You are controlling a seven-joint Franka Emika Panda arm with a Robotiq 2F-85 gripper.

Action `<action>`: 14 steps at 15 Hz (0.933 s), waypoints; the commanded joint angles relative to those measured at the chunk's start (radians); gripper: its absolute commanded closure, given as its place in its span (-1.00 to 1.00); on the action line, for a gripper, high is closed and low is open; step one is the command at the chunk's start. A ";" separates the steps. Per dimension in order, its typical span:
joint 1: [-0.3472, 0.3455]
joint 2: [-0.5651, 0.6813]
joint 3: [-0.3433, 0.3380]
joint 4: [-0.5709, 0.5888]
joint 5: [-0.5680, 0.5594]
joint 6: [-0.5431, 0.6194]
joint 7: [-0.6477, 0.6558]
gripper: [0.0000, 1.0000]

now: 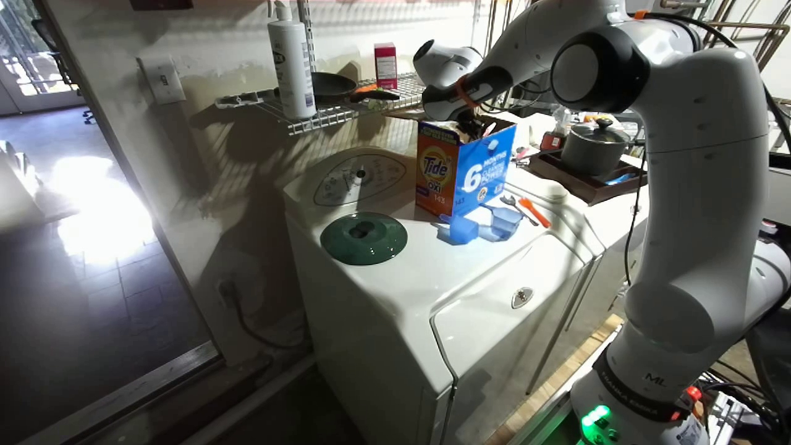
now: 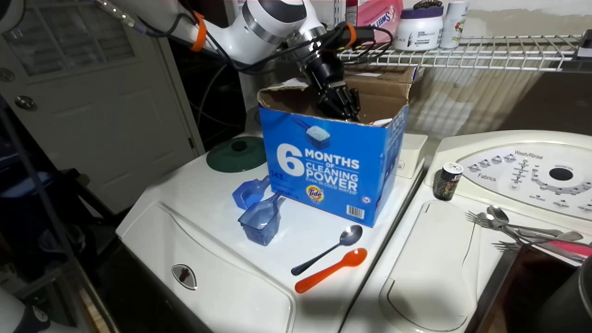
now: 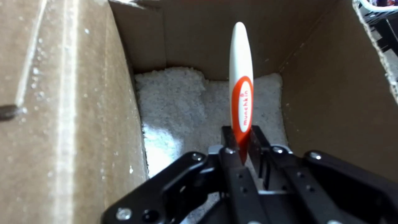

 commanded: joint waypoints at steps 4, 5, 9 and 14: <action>-0.002 0.021 0.007 0.000 0.091 0.037 -0.008 0.92; 0.001 0.024 0.004 -0.001 0.088 0.043 0.003 0.92; 0.002 0.038 0.005 0.004 0.102 0.030 -0.015 0.92; 0.002 0.057 0.008 0.017 0.136 0.005 -0.028 0.92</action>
